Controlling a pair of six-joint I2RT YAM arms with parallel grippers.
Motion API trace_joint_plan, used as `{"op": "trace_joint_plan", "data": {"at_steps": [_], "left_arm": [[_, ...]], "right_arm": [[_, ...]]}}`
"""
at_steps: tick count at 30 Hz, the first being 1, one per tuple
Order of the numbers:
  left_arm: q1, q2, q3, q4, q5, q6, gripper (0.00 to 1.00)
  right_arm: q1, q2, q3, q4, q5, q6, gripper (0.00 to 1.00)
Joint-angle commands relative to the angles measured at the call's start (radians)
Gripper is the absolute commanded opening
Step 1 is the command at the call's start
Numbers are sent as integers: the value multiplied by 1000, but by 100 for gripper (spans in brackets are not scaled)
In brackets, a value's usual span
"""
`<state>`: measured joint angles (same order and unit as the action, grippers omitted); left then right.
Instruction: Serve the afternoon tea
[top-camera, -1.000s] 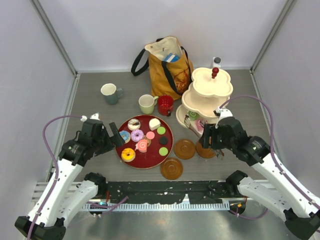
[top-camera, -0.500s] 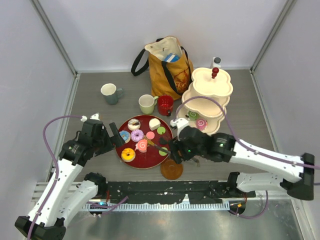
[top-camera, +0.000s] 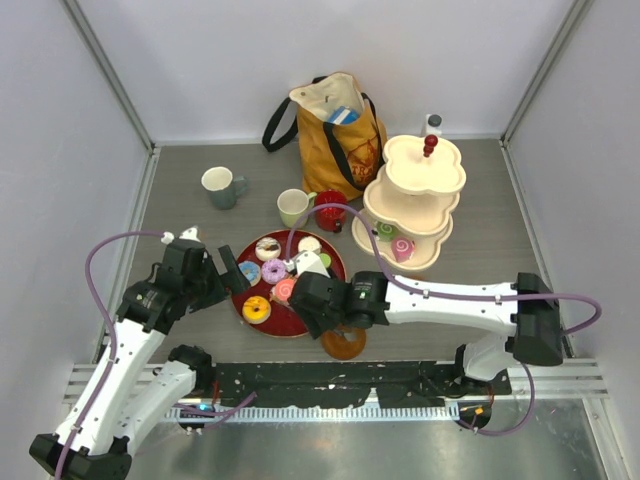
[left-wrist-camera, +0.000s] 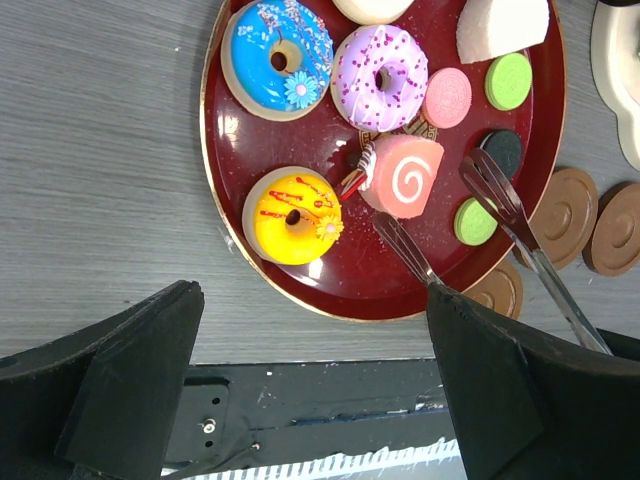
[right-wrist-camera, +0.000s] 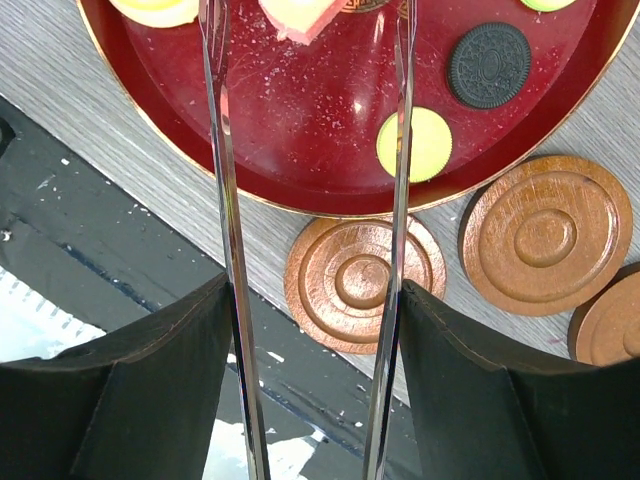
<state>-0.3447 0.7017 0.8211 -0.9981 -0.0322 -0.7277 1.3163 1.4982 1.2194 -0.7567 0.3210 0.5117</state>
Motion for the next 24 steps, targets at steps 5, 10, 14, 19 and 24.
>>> {"op": "trace_joint_plan", "data": {"at_steps": [5,10,14,19,24], "left_arm": [[4,-10,-2,35,14,8,100],[6,-11,-2,33,15,10,100],[6,-10,-2,33,15,10,100],[6,-7,-2,35,17,11,100],[6,-5,-2,35,17,11,100]], "right_arm": [[6,63,60,23,47,2,68],[6,114,89,17,59,-2,62],[6,134,97,14,72,2,56],[6,120,92,5,87,16,44],[4,57,72,5,99,25,40]]}}
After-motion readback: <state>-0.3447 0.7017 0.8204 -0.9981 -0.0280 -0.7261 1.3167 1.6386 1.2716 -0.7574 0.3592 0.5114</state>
